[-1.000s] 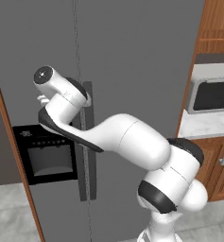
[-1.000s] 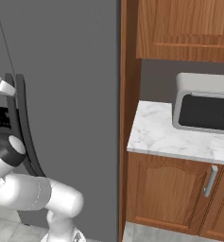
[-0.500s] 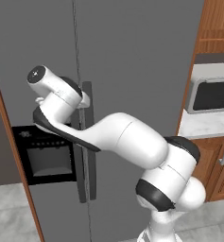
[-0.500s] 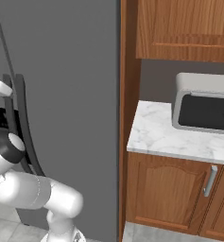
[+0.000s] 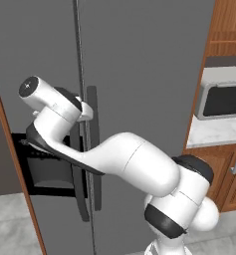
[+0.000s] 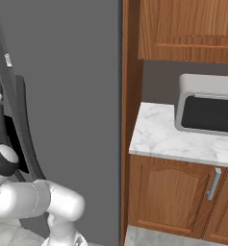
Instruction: Open the freezer door, pick up the ice cube tray from the freezer, and place it on the dining counter.
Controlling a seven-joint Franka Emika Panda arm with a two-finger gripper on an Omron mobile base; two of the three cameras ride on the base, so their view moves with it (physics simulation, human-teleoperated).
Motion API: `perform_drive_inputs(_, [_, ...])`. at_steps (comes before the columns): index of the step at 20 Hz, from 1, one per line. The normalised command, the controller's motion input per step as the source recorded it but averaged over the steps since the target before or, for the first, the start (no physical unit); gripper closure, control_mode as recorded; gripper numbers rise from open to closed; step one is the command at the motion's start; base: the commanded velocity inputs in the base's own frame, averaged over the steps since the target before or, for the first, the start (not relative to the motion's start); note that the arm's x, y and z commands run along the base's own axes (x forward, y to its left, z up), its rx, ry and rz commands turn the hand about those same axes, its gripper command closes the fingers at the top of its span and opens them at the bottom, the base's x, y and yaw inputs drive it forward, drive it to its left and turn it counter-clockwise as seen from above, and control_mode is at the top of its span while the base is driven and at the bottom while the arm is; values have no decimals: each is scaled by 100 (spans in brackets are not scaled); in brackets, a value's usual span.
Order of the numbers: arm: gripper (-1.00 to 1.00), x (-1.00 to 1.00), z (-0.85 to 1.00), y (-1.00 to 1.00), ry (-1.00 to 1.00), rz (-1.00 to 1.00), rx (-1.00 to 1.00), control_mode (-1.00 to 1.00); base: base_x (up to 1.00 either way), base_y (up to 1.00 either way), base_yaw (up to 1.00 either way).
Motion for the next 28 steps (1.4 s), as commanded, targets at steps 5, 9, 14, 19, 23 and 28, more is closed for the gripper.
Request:
perform_drive_inputs(5, [100, -43, 0, 18, 0, 0, -4, -100, 0, 0, 0])
perform_drive_inputs(9, [100, -46, 0, 25, 0, 0, -3, -100, 0, 0, 0])
perform_drive_inputs(14, [100, -49, 0, 30, 0, 0, -3, -100, 0, 0, 0])
perform_drive_inputs(19, [100, -43, 0, 31, 0, 0, -3, -100, 0, 0, 0])
perform_drive_inputs(23, [100, -34, 0, 27, 1, 0, -2, -100, 0, 0, 0])
perform_drive_inputs(28, [100, -31, 0, 30, 1, 2, -3, -100, 0, 0, 0])
